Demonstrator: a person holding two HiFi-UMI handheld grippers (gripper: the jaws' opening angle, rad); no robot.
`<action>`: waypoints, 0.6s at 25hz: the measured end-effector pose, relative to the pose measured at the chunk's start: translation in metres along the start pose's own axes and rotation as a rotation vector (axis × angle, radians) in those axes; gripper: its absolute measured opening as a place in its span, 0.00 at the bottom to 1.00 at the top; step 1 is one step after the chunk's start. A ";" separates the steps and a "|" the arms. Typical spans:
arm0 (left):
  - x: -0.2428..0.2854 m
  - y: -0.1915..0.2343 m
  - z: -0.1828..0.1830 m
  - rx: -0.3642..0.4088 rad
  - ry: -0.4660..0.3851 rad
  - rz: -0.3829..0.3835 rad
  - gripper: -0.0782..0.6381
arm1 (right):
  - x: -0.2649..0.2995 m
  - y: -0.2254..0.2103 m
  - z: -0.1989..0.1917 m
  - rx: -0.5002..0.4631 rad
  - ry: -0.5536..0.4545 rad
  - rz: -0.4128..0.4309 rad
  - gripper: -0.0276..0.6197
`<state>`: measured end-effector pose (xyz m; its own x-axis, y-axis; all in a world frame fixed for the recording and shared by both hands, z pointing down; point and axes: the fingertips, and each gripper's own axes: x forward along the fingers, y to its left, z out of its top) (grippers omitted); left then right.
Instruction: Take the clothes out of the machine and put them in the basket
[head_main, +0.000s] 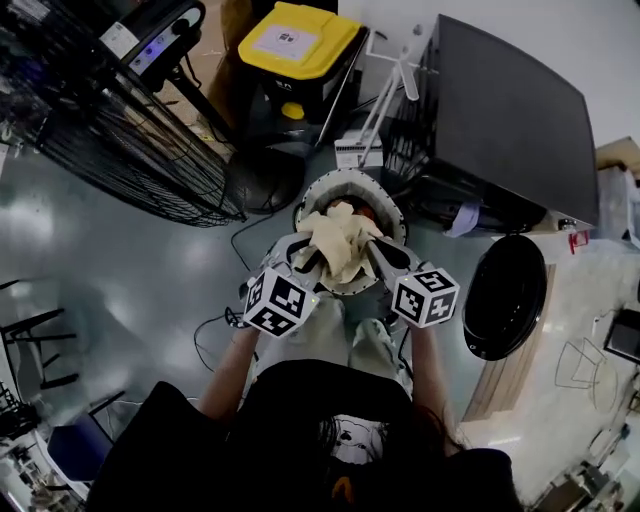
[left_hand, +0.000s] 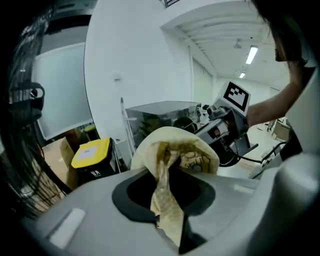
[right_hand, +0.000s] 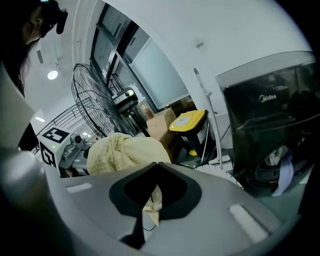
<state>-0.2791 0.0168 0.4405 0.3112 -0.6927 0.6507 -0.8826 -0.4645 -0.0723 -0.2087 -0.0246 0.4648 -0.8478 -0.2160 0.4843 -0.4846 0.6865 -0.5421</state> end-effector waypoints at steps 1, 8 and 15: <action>0.008 -0.003 -0.006 0.001 0.018 -0.022 0.22 | 0.001 -0.008 -0.009 0.012 0.011 -0.018 0.08; 0.068 -0.023 -0.046 0.045 0.109 -0.146 0.22 | 0.017 -0.060 -0.066 0.078 0.059 -0.112 0.08; 0.121 -0.038 -0.098 0.058 0.207 -0.223 0.22 | 0.039 -0.103 -0.126 0.156 0.100 -0.187 0.08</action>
<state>-0.2425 0.0052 0.5961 0.4112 -0.4460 0.7950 -0.7771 -0.6274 0.0500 -0.1649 -0.0163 0.6254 -0.7189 -0.2543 0.6469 -0.6646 0.5242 -0.5325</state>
